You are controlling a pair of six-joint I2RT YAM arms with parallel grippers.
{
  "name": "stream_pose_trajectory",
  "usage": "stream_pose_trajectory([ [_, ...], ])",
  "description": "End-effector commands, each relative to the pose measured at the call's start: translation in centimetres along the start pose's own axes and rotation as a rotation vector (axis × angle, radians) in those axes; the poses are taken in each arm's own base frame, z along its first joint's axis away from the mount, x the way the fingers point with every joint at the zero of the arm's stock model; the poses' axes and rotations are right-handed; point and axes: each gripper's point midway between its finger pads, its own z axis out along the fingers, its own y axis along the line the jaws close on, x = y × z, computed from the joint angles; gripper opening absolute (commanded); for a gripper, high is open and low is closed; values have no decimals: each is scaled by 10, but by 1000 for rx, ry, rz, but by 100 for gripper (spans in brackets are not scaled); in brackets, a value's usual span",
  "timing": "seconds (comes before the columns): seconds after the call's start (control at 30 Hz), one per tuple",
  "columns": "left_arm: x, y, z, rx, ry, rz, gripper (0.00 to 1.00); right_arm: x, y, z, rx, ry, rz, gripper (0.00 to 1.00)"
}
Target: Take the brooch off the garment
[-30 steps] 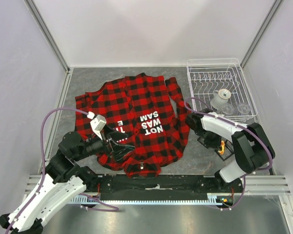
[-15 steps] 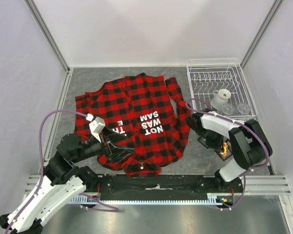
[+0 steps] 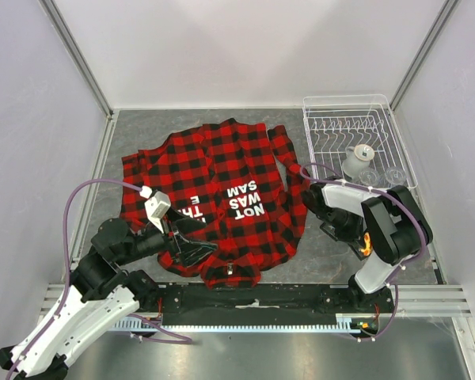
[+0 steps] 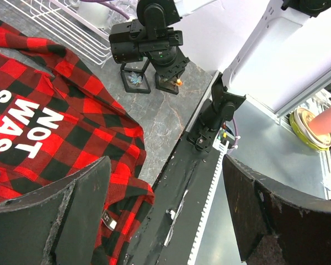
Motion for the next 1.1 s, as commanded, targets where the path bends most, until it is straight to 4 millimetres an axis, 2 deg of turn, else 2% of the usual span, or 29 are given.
stream_pose_trajectory([
  [0.0, -7, 0, -1, -1, -24, 60, 88, -8, 0, 0, 11, -20, -3, 6],
  [0.1, -6, 1, 0, -2, -20, 60, 88, -7, 5, 0, -7, -13, -25, 12],
  [0.13, -6, 0, -1, -2, -22, 62, 88, -7, 6, 0, -13, -11, -27, 16],
  [0.3, -5, 1, 0, 0, -15, 61, 88, -7, 12, -3, -65, -6, -51, 24],
  [0.33, -5, 1, 0, 0, -13, 60, 88, -7, 14, -3, -73, -8, -51, 28],
  [0.43, -5, 1, 0, 0, -10, 59, 88, -6, 16, -4, -90, -7, -55, 30],
  [0.6, -4, 3, 1, -9, -8, 56, 88, -6, 19, -8, -115, -9, -78, 41],
  [0.7, -4, 5, 2, -19, -8, 59, 88, -6, 20, -13, -143, -28, -79, 42],
  [0.73, -3, 6, 2, -21, -3, 56, 88, -6, 21, -15, -151, -35, -81, 48],
  [0.8, -4, 7, 2, -27, -4, 55, 88, -6, 22, -20, -181, -46, -78, 51],
  [1.07, -4, 16, 4, -68, -1, 56, 87, -8, 27, -43, -297, -145, -74, 73],
])
